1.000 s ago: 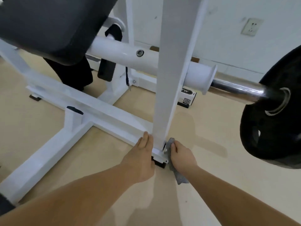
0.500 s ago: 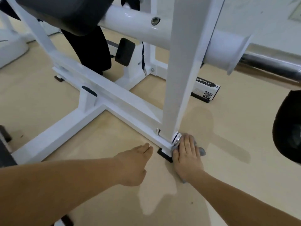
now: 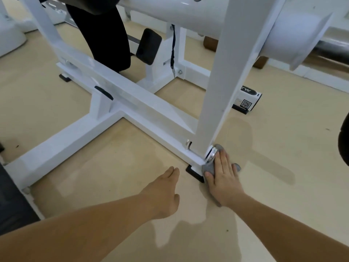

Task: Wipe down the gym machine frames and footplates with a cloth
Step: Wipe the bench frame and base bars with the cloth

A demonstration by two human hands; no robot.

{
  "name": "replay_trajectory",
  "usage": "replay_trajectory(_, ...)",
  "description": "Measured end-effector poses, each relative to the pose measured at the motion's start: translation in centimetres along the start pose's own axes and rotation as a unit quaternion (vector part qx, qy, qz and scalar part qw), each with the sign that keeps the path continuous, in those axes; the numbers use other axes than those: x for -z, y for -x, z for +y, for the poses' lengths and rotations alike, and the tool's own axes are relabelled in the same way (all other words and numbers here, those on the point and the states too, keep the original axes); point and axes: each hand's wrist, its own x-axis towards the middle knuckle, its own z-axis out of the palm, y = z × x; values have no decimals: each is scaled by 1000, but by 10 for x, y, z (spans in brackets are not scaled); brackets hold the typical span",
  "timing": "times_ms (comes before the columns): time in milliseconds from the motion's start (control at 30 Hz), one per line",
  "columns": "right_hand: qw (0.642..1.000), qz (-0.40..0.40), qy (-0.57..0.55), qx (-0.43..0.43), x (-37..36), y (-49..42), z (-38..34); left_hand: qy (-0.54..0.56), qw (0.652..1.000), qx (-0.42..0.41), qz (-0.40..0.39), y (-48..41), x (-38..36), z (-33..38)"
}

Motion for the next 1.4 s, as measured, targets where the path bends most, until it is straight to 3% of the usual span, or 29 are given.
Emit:
replay_trajectory(100,998,-60,-1,21,14,-11,14,21,1000,3,17,-3,0,0)
replay_trajectory(233,993,76,-69,52,-1,27,-18,57,997,-5,42,-5,-1,2)
replay_trajectory(333,993,46,-62,95,0,53,-42,154,986,24,58,-9,-6,4)
replay_trajectory(400,984,-2,-155,85,17,66,-54,308,949,56,38,-6,-10,12)
replay_trajectory(500,938,11,-345,16,40,73,-66,498,860,98,-51,5,-9,28)
replay_trajectory(567,915,-34,-402,-21,55,75,-73,611,778,99,-105,8,-9,36)
replay_trajectory(633,892,-96,-439,-61,62,79,-75,658,738,109,-101,6,-10,44)
replay_trajectory(700,891,-129,-429,-72,66,81,-70,621,772,122,-59,2,-12,45)
replay_trajectory(767,916,-78,-385,-78,66,81,-59,520,842,143,17,-6,-14,38)
replay_trajectory(833,946,-5,-302,-113,62,78,-42,435,880,170,83,-13,-13,28)
replay_trajectory(933,968,-54,-196,-151,42,70,-16,362,894,198,173,-22,-4,15)
replay_trajectory(1100,961,-156,-129,-190,24,51,12,275,909,192,249,-47,51,8)
replay_trajectory(1233,961,-173,-59,-210,15,49,8,297,890,141,316,-63,61,2)
replay_trajectory(1333,962,-182,-45,-197,15,43,17,464,813,139,324,-73,25,21)
replay_trajectory(1400,958,-195,-59,-203,14,34,24,505,790,144,316,-83,4,46)
